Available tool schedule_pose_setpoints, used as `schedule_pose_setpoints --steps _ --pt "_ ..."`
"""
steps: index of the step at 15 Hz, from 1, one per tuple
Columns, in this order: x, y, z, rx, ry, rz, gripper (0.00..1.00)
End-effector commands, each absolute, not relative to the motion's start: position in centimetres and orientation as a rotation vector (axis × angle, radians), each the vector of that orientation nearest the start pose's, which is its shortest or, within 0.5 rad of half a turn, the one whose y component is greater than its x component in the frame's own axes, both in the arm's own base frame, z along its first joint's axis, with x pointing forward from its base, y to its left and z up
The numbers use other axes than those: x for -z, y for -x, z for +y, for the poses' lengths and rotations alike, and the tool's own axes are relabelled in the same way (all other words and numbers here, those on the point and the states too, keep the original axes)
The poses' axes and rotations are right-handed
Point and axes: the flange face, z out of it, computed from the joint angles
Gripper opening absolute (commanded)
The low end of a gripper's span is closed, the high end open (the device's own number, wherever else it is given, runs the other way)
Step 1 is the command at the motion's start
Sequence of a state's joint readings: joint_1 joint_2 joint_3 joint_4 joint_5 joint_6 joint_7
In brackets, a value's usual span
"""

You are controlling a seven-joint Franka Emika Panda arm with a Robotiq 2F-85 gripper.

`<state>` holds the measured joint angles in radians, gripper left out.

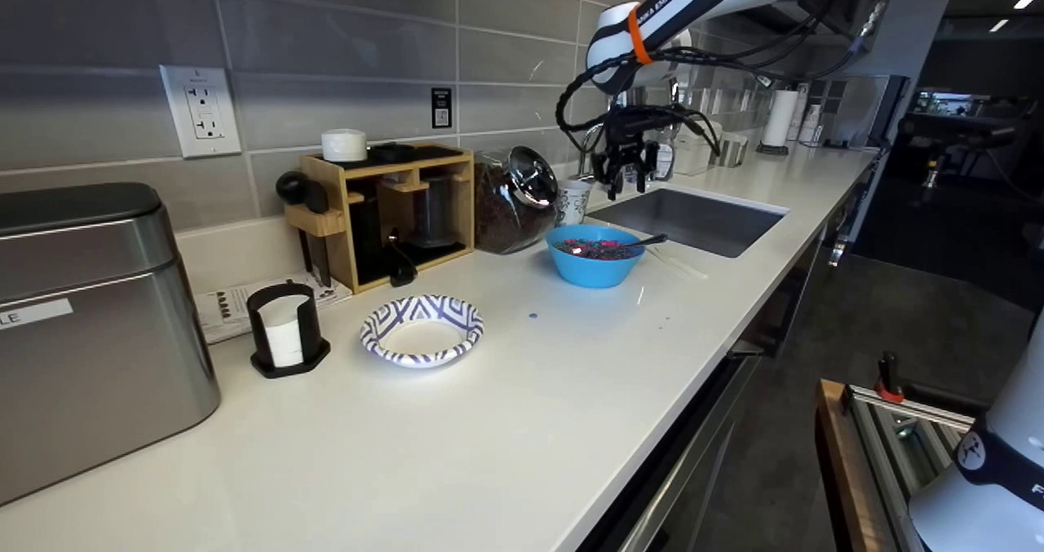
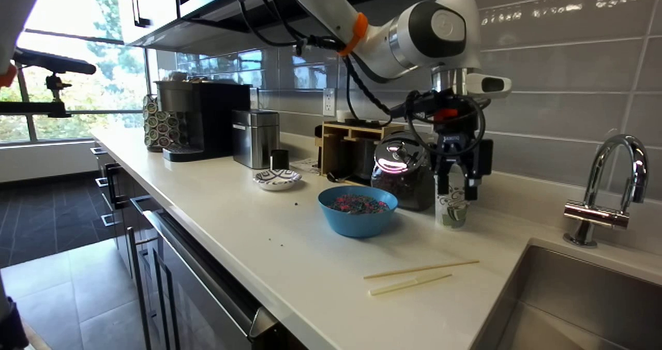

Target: Remove the wooden stirrer from the coffee cup and place it on the counter.

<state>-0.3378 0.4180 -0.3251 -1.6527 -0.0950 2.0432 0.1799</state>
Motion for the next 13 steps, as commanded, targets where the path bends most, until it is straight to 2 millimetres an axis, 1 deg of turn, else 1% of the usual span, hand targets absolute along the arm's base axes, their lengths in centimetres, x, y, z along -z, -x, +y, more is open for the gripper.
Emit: schedule_pose_setpoints --steps 1,2,3,4,5,7,9,10,12,13 --pt "-43.3 -52.0 -38.0 0.13 3.164 1.065 0.86" --pt "-44.7 -51.5 -37.7 0.188 3.184 0.996 0.86" --pt "-45.9 -51.1 -37.5 0.248 3.195 0.939 0.89" --pt "-47.1 -50.5 -37.1 0.301 3.204 0.858 0.97" --pt "-48.1 -49.9 -36.8 0.336 3.209 0.798 0.99" --pt "-49.7 -48.6 -36.3 0.39 3.205 0.643 1.0" --pt "-50.9 -47.4 -36.0 0.409 3.186 0.51 1.0" --pt "-50.6 -49.3 -36.9 0.379 3.212 0.627 1.0" --pt "-51.4 -48.8 -36.9 0.401 3.21 0.615 1.0" --pt "-51.3 -48.9 -36.9 0.399 3.21 0.615 1.0"
